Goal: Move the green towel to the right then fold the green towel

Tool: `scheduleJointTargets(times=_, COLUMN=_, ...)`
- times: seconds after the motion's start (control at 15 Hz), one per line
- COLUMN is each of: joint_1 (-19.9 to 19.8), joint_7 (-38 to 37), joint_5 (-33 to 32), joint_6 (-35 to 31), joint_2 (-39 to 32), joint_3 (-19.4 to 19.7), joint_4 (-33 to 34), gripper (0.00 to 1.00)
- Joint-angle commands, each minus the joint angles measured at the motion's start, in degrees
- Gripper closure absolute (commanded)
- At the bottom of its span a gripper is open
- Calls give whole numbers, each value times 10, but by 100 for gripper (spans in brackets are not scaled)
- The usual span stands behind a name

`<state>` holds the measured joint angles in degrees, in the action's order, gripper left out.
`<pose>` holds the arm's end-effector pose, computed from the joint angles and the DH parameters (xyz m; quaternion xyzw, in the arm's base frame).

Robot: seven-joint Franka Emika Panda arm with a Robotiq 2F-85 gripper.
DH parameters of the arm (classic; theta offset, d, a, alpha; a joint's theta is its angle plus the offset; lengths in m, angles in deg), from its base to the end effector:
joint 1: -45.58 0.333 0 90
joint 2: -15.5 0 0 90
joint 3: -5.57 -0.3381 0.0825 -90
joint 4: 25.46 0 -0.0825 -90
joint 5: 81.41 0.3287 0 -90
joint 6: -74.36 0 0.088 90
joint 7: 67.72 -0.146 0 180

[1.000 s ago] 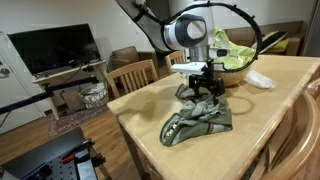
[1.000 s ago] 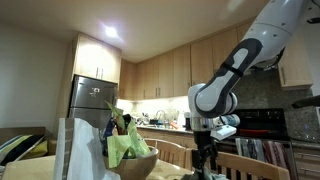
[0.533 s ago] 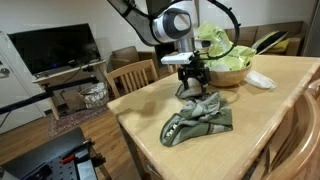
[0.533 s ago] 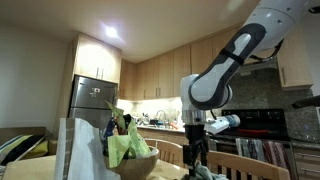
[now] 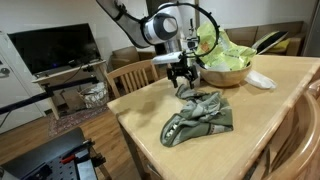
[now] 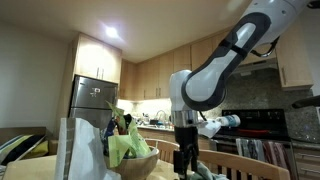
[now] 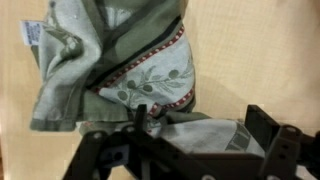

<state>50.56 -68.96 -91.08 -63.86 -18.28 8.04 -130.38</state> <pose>0.6222 0.0240 0.2296 0.9947 0.0777 -0.0022 0.0680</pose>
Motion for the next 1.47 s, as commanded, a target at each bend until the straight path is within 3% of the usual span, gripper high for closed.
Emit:
scheduleJointTargets(times=0.0, joint_1=0, joint_7=17, joint_5=-3, joint_6=-5, joint_2=-1, joint_3=-18, joint_4=2, gripper=0)
scheduleJointTargets(times=0.2, joint_1=-10, joint_7=39, joint_5=17, joint_6=-37, joint_2=-7, joint_3=-44, joint_4=2, gripper=0)
scheduleJointTargets(times=0.27, joint_1=1, joint_7=16, joint_5=6, joint_6=-17, joint_2=-5, joint_3=-29, joint_4=1, gripper=0)
scheduleJointTargets(times=0.93, joint_1=3, joint_7=27, joint_5=5, joint_6=-20, joint_2=-9, joint_3=-36, joint_4=1, gripper=0)
scheduleJointTargets(times=1.4, joint_1=36, joint_7=34, joint_5=-25, joint_6=-15, joint_2=-23, joint_3=-43, joint_4=20, gripper=0)
